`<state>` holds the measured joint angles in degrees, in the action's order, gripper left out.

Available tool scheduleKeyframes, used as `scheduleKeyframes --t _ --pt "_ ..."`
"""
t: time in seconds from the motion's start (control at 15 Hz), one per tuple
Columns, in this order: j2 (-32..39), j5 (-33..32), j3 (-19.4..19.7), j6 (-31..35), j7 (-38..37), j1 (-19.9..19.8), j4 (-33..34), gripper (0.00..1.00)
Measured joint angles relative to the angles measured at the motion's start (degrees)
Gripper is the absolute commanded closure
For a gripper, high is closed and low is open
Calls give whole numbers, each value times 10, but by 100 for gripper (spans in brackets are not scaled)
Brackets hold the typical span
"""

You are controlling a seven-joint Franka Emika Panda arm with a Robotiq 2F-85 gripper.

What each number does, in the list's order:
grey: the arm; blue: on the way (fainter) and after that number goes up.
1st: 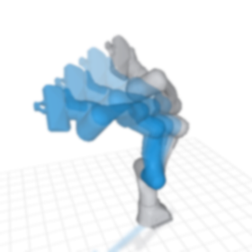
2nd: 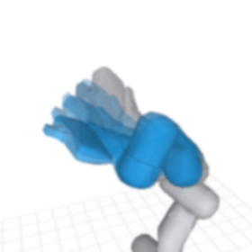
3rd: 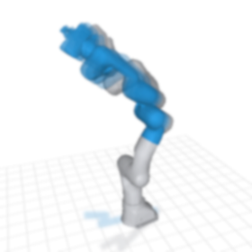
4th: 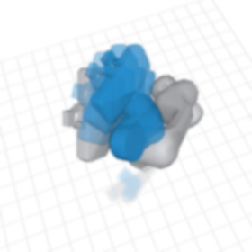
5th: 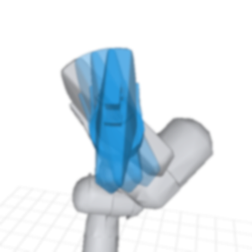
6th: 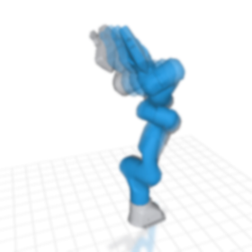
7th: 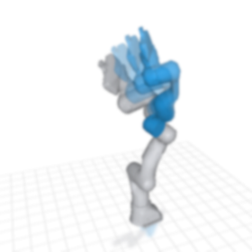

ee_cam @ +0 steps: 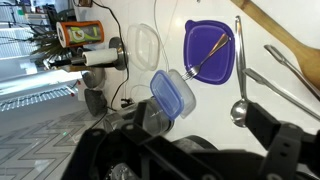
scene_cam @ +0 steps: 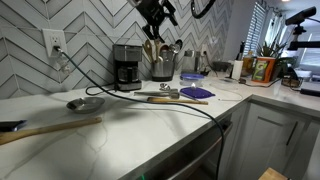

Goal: Take the pair of tongs out of the utensil holder and put it on the counter

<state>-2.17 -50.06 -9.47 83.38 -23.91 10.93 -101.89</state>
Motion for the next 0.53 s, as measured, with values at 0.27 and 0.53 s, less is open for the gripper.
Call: scheduleKeyframes --t 0.27,0.53 --pt "-2 0 0 3 0 0 -6 0" --pt "-2 0 0 3 0 0 -6 0"
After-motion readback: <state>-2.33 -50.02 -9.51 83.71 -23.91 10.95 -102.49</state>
